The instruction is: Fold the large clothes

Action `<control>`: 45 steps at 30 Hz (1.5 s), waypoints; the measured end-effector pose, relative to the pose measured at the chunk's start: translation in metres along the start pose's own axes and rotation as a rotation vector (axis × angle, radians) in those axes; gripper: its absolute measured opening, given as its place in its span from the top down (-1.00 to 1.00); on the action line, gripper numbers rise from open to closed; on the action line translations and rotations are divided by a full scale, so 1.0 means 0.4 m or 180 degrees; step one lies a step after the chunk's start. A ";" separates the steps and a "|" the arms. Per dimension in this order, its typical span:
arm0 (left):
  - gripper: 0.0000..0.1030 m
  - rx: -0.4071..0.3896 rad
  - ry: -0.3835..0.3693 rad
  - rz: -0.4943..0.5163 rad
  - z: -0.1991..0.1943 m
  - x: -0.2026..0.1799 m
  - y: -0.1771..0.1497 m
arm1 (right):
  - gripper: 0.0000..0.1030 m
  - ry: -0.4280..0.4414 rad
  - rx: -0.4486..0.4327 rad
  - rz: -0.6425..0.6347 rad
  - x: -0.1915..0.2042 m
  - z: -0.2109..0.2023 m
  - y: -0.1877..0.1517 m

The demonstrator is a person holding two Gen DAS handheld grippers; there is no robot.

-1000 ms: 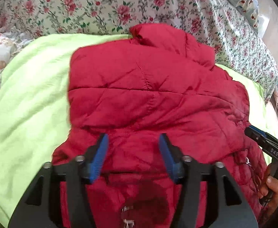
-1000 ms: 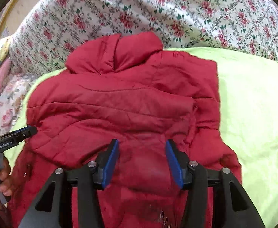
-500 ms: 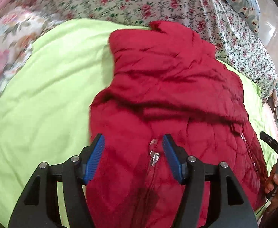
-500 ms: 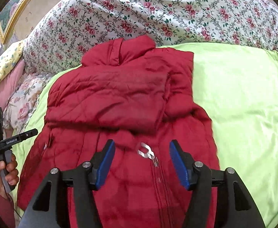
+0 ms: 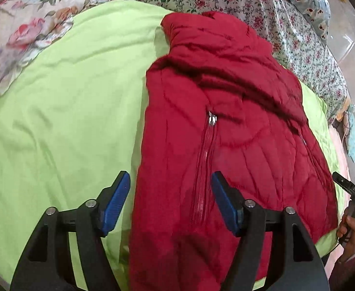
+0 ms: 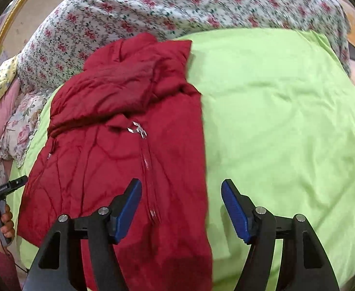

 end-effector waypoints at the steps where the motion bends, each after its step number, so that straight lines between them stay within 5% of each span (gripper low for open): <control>1: -0.38 0.0019 0.0005 -0.0002 -0.003 0.000 -0.013 | -0.36 0.0005 0.0035 0.0018 -0.005 0.000 -0.011; 24: -0.50 0.0284 -0.0199 -0.0113 0.005 -0.008 -0.167 | -0.36 0.0344 0.0395 0.0197 -0.005 0.004 -0.141; 28: -0.50 0.0320 -0.0227 0.0016 0.011 -0.032 -0.180 | -0.23 0.0370 0.0404 0.0156 0.009 0.000 -0.156; 30: -0.38 0.0306 -0.0251 0.0089 0.011 -0.044 -0.185 | -0.10 0.0356 0.0411 0.0124 0.018 -0.002 -0.161; 35: 0.35 0.0308 -0.0274 0.0285 0.002 -0.064 -0.196 | 0.34 0.0378 0.0343 0.0100 0.029 -0.022 -0.172; 45: 0.64 0.0121 -0.0424 0.0265 -0.073 -0.064 -0.176 | 0.53 0.0656 0.0165 0.0066 0.036 -0.083 -0.192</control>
Point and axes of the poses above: each gripper's, at about its wrist camera, not at the fingertips, and z roughly the way its jaws point, x to its left, y to its top, the point moved 1 cm from there along z, roughly the way its jaws point, and after that the axes turned 13 degrees about -y, right-handed, at the moved point
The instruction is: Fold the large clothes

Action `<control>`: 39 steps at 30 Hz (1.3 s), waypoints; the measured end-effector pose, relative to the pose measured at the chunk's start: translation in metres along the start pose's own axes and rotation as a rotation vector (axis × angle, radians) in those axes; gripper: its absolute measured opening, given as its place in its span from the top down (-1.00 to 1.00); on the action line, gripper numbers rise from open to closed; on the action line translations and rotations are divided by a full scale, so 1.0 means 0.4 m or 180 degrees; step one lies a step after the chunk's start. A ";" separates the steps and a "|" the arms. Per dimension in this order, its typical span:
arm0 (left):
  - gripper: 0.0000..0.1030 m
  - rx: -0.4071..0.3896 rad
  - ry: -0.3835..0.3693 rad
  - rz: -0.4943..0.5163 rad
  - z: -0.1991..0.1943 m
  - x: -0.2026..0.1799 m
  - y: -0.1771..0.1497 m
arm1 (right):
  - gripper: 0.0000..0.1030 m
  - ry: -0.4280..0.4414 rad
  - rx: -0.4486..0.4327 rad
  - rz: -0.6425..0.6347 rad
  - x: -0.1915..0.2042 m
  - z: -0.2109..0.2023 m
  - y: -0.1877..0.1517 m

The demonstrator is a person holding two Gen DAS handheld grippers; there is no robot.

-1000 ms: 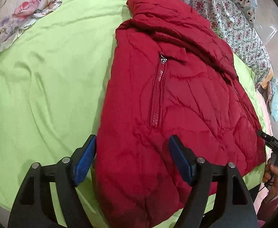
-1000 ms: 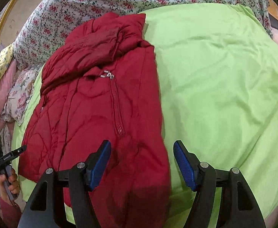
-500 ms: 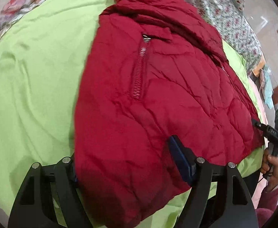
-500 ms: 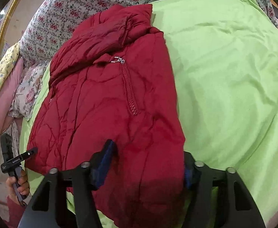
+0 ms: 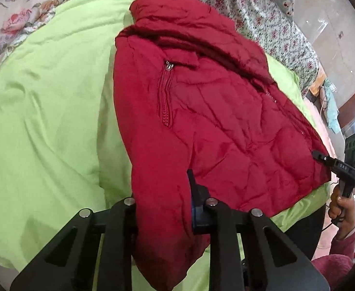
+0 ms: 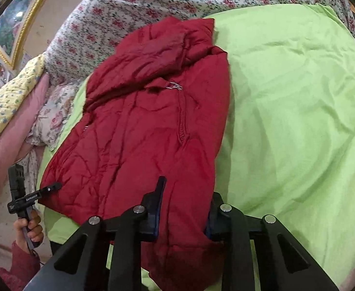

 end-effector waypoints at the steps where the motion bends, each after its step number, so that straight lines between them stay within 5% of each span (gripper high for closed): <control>1: 0.65 -0.0024 -0.0008 0.0013 -0.009 -0.004 0.002 | 0.54 0.0019 -0.0006 -0.0017 0.002 -0.006 0.002; 14: 0.68 -0.0619 -0.0296 0.0034 -0.156 -0.023 0.130 | 0.60 0.0479 -0.0418 -0.0056 0.030 -0.144 0.069; 24: 0.68 -0.0904 -0.0301 0.0146 -0.163 -0.047 0.237 | 0.65 0.0636 -0.0672 0.0137 0.017 -0.136 0.163; 39: 0.68 -0.1260 -0.0079 0.0064 -0.127 -0.061 0.428 | 0.66 0.0428 -0.1141 0.0328 0.018 -0.096 0.356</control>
Point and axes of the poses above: each gripper's, at about its wrist camera, not at the fingertips, and z roughly the way its jaws point, x to its left, y to its top, the point moved 1 cm from there along z, roughly the way its jaws point, and after that the axes turned 13 degrees about -y, right-handed, at the moved point
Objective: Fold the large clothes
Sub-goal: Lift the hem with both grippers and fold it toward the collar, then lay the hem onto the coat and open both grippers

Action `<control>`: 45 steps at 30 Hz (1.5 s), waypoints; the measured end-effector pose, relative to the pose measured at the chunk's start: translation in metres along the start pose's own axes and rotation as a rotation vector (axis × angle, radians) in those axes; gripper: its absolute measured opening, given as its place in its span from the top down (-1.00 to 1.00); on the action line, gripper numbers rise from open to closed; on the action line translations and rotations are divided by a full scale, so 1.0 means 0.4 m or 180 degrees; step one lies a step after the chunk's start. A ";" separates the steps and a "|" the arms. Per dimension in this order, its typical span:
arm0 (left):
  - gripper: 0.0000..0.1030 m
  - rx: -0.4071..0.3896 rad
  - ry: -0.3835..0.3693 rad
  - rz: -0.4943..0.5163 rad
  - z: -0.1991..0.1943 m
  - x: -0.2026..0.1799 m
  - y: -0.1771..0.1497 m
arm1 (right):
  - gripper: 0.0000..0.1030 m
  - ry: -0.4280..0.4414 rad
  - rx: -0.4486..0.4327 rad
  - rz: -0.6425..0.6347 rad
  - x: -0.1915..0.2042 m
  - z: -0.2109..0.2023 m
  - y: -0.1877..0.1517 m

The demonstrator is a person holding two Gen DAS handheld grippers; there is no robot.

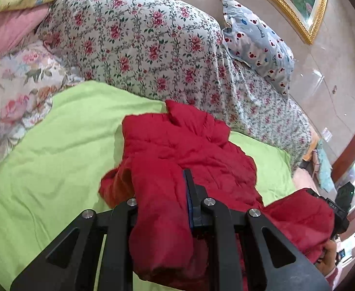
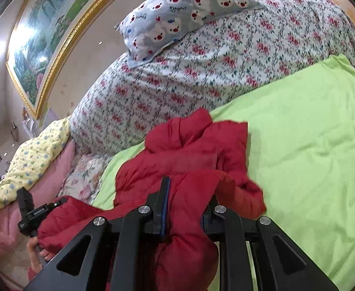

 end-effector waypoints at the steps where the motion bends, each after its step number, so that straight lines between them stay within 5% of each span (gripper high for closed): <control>1: 0.68 -0.0011 0.0021 0.0008 0.007 0.001 0.006 | 0.66 -0.0022 -0.0025 -0.0003 0.001 0.007 0.007; 26: 0.67 0.0009 0.0615 -0.0139 0.336 0.145 0.150 | 0.66 -0.0717 -0.0082 0.0128 -0.016 0.356 0.148; 45: 0.59 0.0267 0.0890 -0.0170 0.590 0.259 0.138 | 0.64 -0.1168 0.0088 -0.0017 -0.055 0.618 0.132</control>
Point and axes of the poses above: each gripper's, at about its wrist camera, not at the fingertips, and z roughly the way its jaws point, x to its left, y to its top, the point moved 1 cm from there along z, roughly the way its jaws point, and after that the axes turned 13 degrees about -y, right-handed, at the moved point
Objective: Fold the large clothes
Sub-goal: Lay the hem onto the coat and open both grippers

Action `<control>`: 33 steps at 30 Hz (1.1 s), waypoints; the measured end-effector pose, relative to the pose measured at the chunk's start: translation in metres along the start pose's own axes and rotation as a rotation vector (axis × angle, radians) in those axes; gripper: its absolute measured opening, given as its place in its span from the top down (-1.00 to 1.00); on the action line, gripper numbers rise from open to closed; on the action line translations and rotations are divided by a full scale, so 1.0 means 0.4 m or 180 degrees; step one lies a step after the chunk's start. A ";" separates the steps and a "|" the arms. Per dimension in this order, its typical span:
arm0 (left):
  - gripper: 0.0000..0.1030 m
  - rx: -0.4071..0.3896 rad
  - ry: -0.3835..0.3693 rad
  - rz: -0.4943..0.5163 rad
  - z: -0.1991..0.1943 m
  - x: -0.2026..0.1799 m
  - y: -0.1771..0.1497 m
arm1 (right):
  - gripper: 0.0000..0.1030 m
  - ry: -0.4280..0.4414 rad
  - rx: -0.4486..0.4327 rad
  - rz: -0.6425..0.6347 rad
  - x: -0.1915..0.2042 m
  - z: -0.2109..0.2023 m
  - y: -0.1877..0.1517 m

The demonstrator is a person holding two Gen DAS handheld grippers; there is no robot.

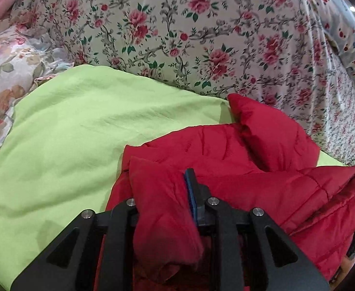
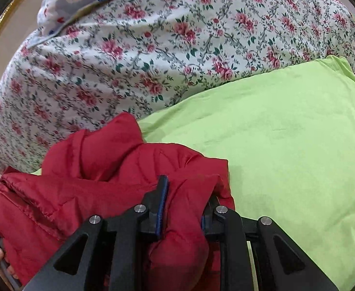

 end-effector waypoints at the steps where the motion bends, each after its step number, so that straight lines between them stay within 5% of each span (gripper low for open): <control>1: 0.58 0.0005 0.0009 -0.0003 0.007 0.000 0.002 | 0.64 -0.0011 0.0006 0.0008 0.001 0.009 0.001; 9: 0.45 -0.0044 -0.0069 -0.0072 -0.039 -0.003 0.008 | 0.63 -0.0073 0.0033 0.0066 0.006 0.059 0.006; 15: -0.14 -0.0218 -0.0063 -0.0013 -0.166 -0.033 -0.022 | 0.63 -0.0085 0.0021 0.0068 0.008 0.068 0.005; 20: -0.16 -0.0293 -0.0289 0.0129 -0.260 -0.088 -0.081 | 0.63 -0.0132 0.0023 0.0079 0.012 0.076 0.008; 27: -0.16 0.0068 -0.0598 0.0603 -0.210 -0.227 -0.180 | 0.61 -0.0214 0.0042 0.0084 0.018 0.086 0.016; 33: -0.21 0.0152 -0.0189 0.0853 -0.090 -0.250 -0.212 | 0.45 -0.0139 -0.0030 0.0175 0.007 0.042 0.014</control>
Point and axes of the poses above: each gripper's, at about its wrist camera, not at the fingertips, and z roughly the way its jaws point, x to its left, y to its top, the point moved 1 cm from there along z, roughly the way its jaws point, and after that the axes turned 13 degrees about -y, right-handed, at the moved point
